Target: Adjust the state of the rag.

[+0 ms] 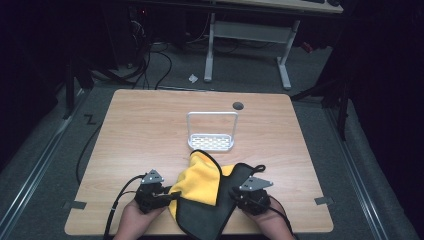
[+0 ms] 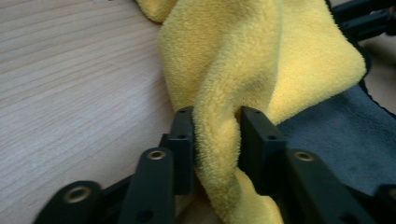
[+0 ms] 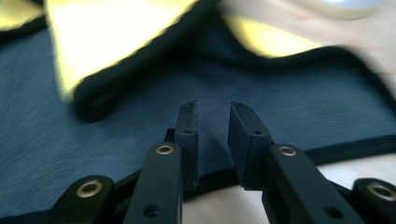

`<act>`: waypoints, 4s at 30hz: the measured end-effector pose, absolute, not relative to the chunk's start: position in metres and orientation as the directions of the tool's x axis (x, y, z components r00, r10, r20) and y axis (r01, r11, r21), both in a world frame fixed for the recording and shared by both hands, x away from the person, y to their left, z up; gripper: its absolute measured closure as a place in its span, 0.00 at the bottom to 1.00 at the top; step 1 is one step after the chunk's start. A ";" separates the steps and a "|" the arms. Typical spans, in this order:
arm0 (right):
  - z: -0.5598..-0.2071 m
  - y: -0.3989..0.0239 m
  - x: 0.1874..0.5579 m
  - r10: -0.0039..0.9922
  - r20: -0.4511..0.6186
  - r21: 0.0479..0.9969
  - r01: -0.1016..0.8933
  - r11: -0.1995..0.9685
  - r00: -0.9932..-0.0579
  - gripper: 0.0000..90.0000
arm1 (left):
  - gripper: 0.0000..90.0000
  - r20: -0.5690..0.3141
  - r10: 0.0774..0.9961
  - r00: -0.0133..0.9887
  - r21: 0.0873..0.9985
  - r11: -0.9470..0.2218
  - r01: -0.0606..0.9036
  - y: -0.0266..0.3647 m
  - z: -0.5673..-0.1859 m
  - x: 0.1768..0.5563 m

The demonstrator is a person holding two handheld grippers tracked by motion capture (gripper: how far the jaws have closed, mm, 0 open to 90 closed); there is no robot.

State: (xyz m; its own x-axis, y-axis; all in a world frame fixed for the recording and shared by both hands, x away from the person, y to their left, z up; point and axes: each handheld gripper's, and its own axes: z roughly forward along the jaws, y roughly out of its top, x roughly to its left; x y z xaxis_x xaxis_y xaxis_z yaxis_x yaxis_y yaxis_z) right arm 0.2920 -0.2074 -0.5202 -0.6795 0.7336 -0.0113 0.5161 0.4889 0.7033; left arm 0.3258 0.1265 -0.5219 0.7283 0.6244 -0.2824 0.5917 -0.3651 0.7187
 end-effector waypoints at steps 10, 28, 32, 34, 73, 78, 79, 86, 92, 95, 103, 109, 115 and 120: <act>-0.524 -0.243 0.312 0.814 -0.045 0.678 0.581 0.451 -0.580 1.00 | 0.51 -0.255 0.623 0.740 0.787 -0.311 0.533 0.126 -0.504 0.322; -0.524 -0.259 0.321 0.837 -0.035 0.681 0.600 0.419 -0.546 1.00 | 0.92 -0.174 0.620 0.765 0.811 -0.351 0.469 0.044 -0.477 0.366; -0.524 -0.259 0.322 0.835 -0.043 0.682 0.595 0.426 -0.548 1.00 | 0.95 -0.173 0.630 0.757 0.806 -0.352 0.477 0.066 -0.481 0.356; -0.524 -0.259 0.323 0.836 -0.045 0.682 0.595 0.425 -0.546 1.00 | 0.95 -0.181 0.641 0.746 0.804 -0.341 0.488 0.085 -0.484 0.348; -0.525 -0.286 0.338 0.893 -0.073 0.692 0.621 0.367 -0.445 1.00 | 0.93 -0.197 0.615 0.763 0.717 -0.441 0.540 0.040 -0.503 0.377; -0.525 -0.284 0.338 0.890 -0.092 0.687 0.619 0.381 -0.446 1.00 | 0.95 -0.201 0.627 0.753 0.752 -0.394 0.529 0.058 -0.499 0.364; -0.525 -0.284 0.338 0.891 -0.090 0.688 0.619 0.379 -0.445 1.00 | 0.95 -0.231 0.626 0.744 0.767 -0.353 0.536 0.073 -0.497 0.354; -0.525 -0.284 0.338 0.892 -0.085 0.687 0.623 0.375 -0.443 1.00 | 0.94 -0.266 0.654 0.708 0.765 -0.303 0.568 0.129 -0.510 0.300; -0.525 -0.283 0.338 0.894 -0.085 0.686 0.625 0.373 -0.440 1.00 | 0.88 -0.286 0.694 0.661 0.729 -0.290 0.620 0.158 -0.526 0.265; -0.525 -0.284 0.338 0.895 -0.082 0.687 0.626 0.370 -0.438 1.00 | 0.83 -0.262 0.734 0.627 0.725 -0.279 0.629 0.169 -0.526 0.256; -0.525 -0.284 0.337 0.894 -0.079 0.691 0.623 0.368 -0.440 1.00 | 0.83 -0.296 0.809 0.507 0.736 -0.145 0.661 0.210 -0.523 0.256; -0.525 -0.284 0.338 0.893 -0.083 0.690 0.621 0.372 -0.443 1.00 | 0.89 -0.269 0.812 0.518 0.773 -0.139 0.618 0.211 -0.512 0.278; -0.525 -0.283 0.338 0.894 -0.087 0.690 0.621 0.373 -0.440 1.00 | 0.87 -0.199 0.791 0.578 0.755 -0.252 0.605 0.177 -0.514 0.323; -0.525 -0.284 0.339 0.893 -0.089 0.691 0.618 0.375 -0.442 1.00 | 0.86 -0.137 0.800 0.584 0.700 -0.339 0.629 0.149 -0.526 0.376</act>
